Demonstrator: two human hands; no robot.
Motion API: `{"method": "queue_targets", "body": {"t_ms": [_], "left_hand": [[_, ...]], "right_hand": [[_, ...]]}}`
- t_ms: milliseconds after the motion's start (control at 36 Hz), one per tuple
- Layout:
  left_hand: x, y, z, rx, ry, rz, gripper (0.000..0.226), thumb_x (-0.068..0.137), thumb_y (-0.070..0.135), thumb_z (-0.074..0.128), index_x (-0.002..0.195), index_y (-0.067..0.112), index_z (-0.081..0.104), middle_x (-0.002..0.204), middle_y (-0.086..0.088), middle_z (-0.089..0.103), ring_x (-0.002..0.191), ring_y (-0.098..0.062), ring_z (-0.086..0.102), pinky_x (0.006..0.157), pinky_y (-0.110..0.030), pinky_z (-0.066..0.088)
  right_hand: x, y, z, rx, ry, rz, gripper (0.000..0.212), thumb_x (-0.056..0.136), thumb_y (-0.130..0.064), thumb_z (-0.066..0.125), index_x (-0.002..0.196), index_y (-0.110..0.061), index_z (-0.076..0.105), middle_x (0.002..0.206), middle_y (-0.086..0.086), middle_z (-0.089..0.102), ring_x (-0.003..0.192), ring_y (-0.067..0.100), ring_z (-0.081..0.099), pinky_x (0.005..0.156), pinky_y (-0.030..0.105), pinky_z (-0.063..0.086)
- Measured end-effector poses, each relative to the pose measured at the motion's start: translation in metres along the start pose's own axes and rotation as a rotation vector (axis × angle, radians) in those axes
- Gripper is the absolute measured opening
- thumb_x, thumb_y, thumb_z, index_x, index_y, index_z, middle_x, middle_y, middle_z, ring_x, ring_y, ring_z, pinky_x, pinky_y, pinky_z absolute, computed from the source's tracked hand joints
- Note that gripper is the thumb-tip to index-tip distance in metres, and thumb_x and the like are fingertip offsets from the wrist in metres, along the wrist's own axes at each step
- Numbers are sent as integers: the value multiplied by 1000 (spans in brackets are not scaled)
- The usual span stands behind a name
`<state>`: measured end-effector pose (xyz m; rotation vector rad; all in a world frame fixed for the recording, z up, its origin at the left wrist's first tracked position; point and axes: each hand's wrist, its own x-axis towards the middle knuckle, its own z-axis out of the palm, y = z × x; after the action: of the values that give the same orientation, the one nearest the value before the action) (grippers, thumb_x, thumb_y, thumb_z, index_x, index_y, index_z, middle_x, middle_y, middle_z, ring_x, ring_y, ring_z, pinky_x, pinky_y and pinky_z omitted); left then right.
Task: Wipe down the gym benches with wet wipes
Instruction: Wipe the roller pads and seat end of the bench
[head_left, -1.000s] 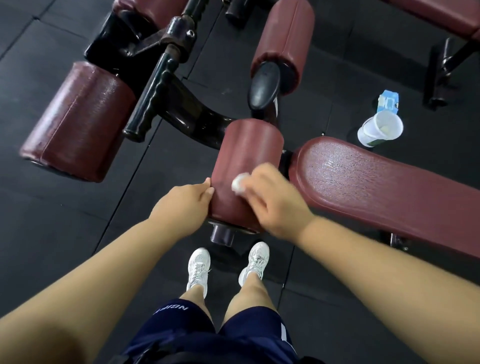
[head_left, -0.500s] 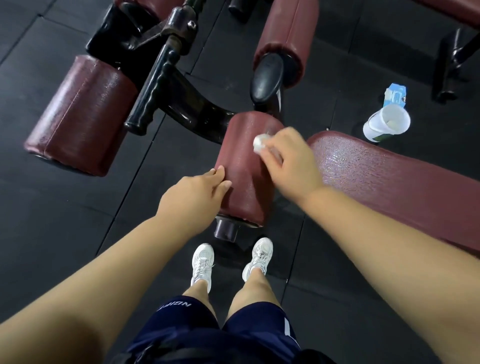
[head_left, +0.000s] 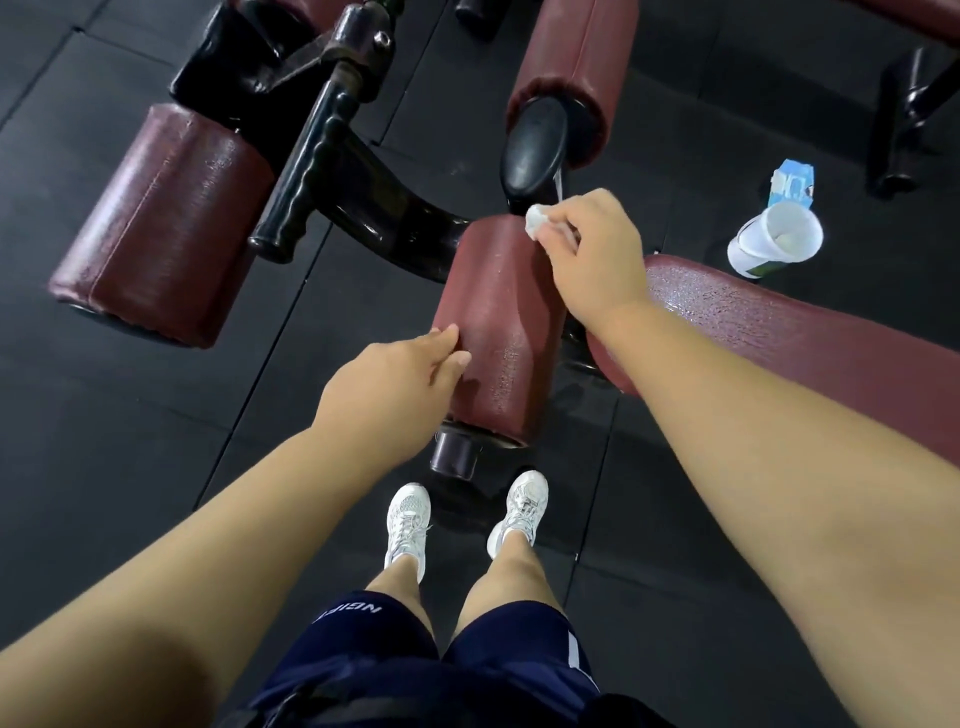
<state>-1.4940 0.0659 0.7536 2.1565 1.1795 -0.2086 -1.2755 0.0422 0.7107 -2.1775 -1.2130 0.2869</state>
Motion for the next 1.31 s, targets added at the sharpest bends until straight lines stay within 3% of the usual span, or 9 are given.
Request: {"method": "queue_targets", "body": {"t_ms": [111,306,389,611,750,861,1000,1111,1306], "left_hand": [[1,-3,6,34,-47,-5,42,99,45,31,140,40,34,147,25,32,118,-20,52,88,-36,48],[13,-25,10,-121,-125,-120,40,97,45,31,137,50,35,112,3,64,82,-20,57,68,-31,44],[16,-31,8,-182,-168,-157,40,97,45,32,136,51,36,109,1,63,75,-22,58,67,-31,45],[6,1,-3,-28,-48,8,44,95,55,32,136,41,40,139,17,46,120,-16,50,88,-33,46],[7,-5,9,118,-79,51,47,98,51,24,143,43,21,151,24,21,128,-18,44,86,-36,46],[12,-18,12,14,-119,13,45,99,46,26,144,46,19,147,18,35,123,-22,48,90,-37,45],[20,-37,10,-119,-245,-94,43,99,47,25,141,55,20,94,3,63,74,-19,57,75,-33,48],[19,-28,2,-30,-140,-23,43,98,47,29,141,44,33,137,9,52,120,-19,51,91,-32,43],[12,2,5,131,-59,84,48,97,51,27,143,34,28,152,13,28,130,-21,42,91,-37,44]], "right_hand": [[-50,-7,0,10,-80,-286,10,91,-11,60,89,-16,68,80,1,45,79,7,40,74,22,36],[-112,-7,-1,97,-210,-718,22,88,-1,61,108,-9,57,88,12,53,70,26,57,65,32,51],[-81,-7,3,21,-190,-590,14,88,-7,61,100,-10,68,84,12,53,74,24,52,65,37,48],[-1,-2,6,-49,52,-4,15,92,-19,57,95,-6,65,97,8,49,83,14,47,69,19,31],[-54,-13,4,11,1,-195,6,90,-15,62,91,-12,67,84,2,44,79,13,46,74,23,37],[-111,-15,-3,0,-168,-505,14,88,-7,63,100,-7,68,80,9,49,67,21,50,62,29,47],[-106,-11,-2,12,-224,-683,15,89,-10,61,103,-7,67,78,13,53,61,26,50,53,35,47],[-52,-6,2,-18,-79,-323,11,90,-16,61,95,-20,70,86,10,50,80,20,49,75,35,45],[-9,4,0,-22,47,38,14,93,-24,55,88,-17,67,91,6,51,80,5,42,73,16,34]]}}
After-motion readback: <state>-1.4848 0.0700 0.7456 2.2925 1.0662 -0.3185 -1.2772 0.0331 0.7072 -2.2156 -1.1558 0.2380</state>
